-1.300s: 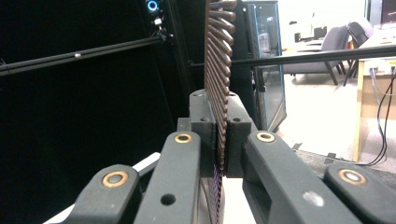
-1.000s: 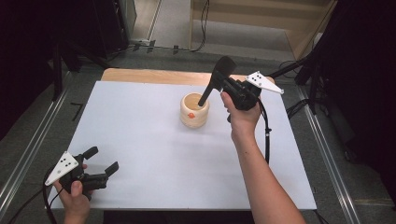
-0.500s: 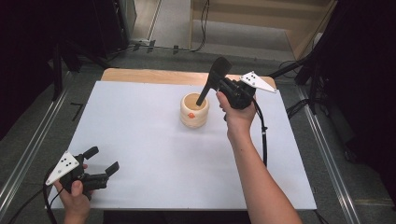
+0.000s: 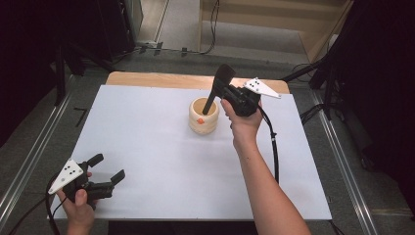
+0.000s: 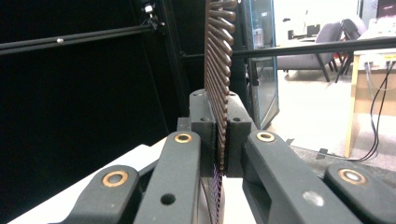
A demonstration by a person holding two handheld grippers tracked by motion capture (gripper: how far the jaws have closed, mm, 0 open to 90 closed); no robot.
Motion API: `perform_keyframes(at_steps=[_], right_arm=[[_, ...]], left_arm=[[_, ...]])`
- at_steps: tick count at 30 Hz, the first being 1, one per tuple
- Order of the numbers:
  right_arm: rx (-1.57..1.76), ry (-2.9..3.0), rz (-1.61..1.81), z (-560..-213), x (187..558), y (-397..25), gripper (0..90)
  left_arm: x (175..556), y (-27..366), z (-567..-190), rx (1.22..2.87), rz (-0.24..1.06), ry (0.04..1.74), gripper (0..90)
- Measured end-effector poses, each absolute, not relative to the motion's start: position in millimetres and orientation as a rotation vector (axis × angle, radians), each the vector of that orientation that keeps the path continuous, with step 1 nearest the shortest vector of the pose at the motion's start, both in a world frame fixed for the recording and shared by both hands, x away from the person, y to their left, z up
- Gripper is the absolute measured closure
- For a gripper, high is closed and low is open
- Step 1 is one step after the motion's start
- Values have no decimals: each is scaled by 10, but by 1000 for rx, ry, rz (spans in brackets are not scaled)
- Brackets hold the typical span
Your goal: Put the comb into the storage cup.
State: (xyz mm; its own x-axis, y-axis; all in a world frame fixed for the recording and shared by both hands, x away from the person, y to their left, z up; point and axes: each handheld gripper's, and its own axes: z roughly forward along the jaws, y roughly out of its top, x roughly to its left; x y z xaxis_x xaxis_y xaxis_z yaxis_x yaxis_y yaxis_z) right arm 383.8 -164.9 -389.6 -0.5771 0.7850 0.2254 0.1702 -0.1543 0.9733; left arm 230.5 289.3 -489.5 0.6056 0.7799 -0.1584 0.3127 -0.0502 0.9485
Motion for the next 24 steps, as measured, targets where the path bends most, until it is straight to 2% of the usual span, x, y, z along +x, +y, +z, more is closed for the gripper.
perform_keyframes(at_steps=[24], right_arm=[[1195, 1688, 1768, -4295, 3905, -1594, 843]], left_arm=[[2308, 2880, -4896, 1649, 492, 921, 0]])
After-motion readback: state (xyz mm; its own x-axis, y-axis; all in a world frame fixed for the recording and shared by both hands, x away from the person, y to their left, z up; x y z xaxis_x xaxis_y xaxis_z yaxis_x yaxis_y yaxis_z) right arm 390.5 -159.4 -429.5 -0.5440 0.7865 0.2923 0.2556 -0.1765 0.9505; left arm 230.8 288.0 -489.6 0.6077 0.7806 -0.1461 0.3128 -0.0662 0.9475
